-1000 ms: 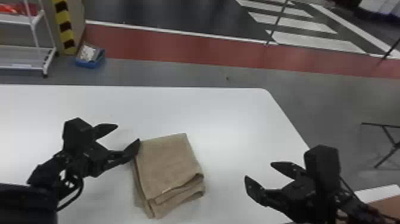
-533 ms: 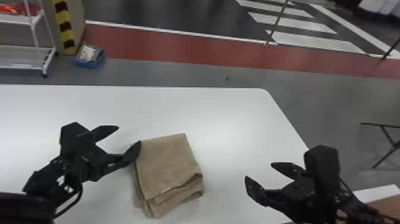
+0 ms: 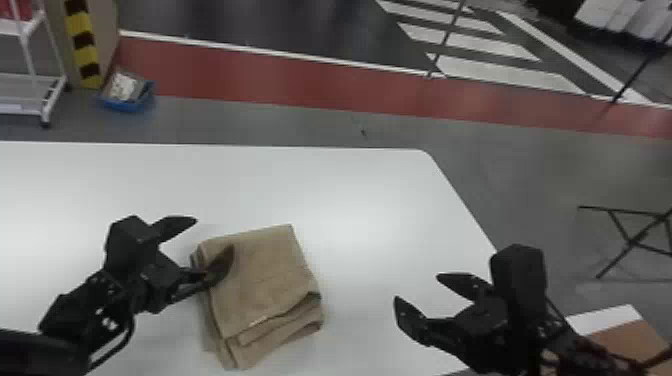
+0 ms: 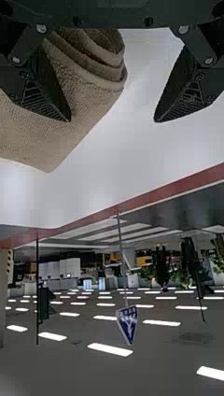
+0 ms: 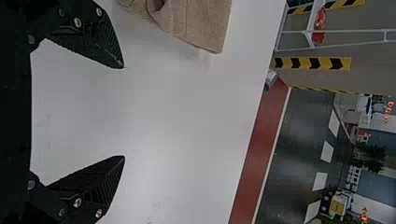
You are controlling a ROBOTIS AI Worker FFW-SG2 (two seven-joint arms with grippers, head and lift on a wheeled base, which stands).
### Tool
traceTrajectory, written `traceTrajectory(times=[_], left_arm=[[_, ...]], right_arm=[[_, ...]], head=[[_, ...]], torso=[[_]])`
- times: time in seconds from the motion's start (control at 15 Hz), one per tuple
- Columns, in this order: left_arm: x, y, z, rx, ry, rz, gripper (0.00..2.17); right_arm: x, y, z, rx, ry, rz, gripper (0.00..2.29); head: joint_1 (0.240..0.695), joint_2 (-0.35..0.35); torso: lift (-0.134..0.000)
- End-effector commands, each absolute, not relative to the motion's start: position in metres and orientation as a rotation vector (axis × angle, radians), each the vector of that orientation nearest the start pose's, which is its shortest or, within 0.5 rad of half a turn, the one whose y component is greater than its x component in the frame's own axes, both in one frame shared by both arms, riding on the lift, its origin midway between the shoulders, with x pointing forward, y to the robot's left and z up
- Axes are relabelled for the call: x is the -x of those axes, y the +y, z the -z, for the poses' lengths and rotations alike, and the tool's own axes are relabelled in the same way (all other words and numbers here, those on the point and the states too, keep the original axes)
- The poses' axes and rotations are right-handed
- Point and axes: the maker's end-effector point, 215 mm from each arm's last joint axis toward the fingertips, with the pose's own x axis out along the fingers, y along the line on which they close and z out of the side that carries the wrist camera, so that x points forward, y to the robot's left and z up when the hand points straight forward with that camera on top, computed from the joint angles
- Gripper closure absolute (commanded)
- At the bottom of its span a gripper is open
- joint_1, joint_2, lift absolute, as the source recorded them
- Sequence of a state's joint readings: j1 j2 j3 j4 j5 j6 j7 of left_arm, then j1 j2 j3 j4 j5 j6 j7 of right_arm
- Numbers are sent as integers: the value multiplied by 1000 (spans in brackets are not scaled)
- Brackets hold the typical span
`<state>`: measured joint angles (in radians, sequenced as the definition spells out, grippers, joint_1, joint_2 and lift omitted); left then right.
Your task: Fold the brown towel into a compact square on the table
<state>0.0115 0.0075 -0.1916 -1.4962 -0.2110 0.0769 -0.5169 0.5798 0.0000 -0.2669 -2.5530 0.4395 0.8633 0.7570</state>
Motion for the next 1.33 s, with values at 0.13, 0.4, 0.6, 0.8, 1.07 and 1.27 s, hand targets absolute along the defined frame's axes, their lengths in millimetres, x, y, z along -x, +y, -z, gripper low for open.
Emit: traceTrajectory(times=[0.13, 0.4, 0.6, 0.8, 1.07, 1.27], left_arm=[[-540, 27, 447, -219, 214, 704, 262], [-553, 28, 447, -239, 215, 700, 262], [-556, 26, 442, -242, 197, 705, 262], [-546, 35, 408, -209, 167, 697, 259], [-525, 95, 344, -60, 123, 575, 124], [-504, 156, 332, 75, 141, 427, 113]], right_arm=[[-353, -308, 362, 232, 602, -215, 232], [-353, -308, 366, 227, 609, -218, 232], [-353, -311, 366, 232, 605, -209, 232], [-366, -312, 343, 223, 543, -208, 205], [-375, -293, 335, 119, 488, -231, 167], [-388, -275, 325, 67, 433, -199, 167]], head=[[695, -344], [695, -338], [695, -334], [695, -338], [695, -307], [695, -254]], torso=[[-125], [-125], [-125], [-125], [-125], [-125]])
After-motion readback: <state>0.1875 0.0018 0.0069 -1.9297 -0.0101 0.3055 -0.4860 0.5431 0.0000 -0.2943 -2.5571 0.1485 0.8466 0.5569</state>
